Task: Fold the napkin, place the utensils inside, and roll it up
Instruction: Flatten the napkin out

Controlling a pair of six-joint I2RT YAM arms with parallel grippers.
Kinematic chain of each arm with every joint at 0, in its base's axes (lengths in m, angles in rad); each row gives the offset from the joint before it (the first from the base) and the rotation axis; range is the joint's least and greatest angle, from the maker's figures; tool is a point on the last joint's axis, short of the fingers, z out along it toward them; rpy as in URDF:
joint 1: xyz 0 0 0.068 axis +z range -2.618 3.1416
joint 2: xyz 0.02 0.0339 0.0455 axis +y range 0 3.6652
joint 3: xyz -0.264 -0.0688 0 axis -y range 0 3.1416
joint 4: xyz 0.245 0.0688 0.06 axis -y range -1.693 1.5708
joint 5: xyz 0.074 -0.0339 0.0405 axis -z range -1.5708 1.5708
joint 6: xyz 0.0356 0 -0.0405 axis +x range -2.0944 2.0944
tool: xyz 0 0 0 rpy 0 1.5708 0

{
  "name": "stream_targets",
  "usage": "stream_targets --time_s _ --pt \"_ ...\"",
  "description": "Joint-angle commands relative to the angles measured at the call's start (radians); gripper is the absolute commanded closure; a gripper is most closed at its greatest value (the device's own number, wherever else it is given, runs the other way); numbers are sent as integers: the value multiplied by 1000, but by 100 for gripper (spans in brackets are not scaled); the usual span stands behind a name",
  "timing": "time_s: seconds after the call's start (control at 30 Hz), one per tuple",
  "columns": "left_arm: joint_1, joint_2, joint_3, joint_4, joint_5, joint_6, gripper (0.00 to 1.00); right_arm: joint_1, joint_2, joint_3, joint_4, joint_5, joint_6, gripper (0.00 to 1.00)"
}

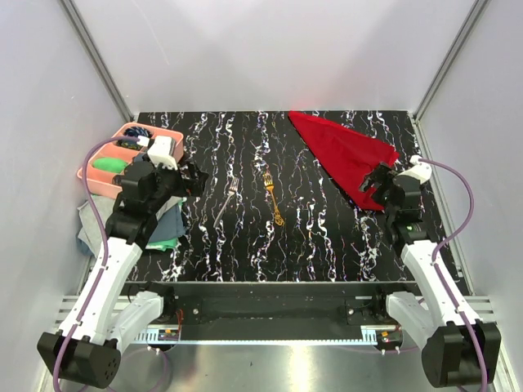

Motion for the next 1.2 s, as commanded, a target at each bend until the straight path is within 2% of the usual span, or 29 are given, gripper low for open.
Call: stream_targets --time_s 0.0,0.1,0.2,0.43,0.6,0.8,0.9,1.0,1.13,1.17 --pt "-2 -28 9 43 -65 -13 1 3 0 51 -26 29 23 0" --pt "-2 -29 9 42 -71 -11 1 2 -15 37 -5 13 8 0" --pt "-2 -26 6 42 -62 -10 1 3 34 94 -50 -41 -44 0" --pt "-5 -22 -2 37 -48 9 1 3 371 310 -208 -120 -34 1" --pt "-5 -8 -2 29 -47 10 1 1 595 440 -269 -122 -38 8" --pt "-8 15 4 22 -45 4 1 -17 758 531 -314 -48 -11 18" --pt "-8 29 7 17 -45 1 1 -27 814 549 -329 -29 -9 19" --pt "-10 38 9 15 -36 1 1 -30 868 556 -332 -28 -20 26" --pt "-10 46 9 14 -36 -1 1 -31 927 562 -338 -97 -31 45" --pt "-11 47 9 12 -36 -2 1 -30 934 560 -338 -163 -34 66"
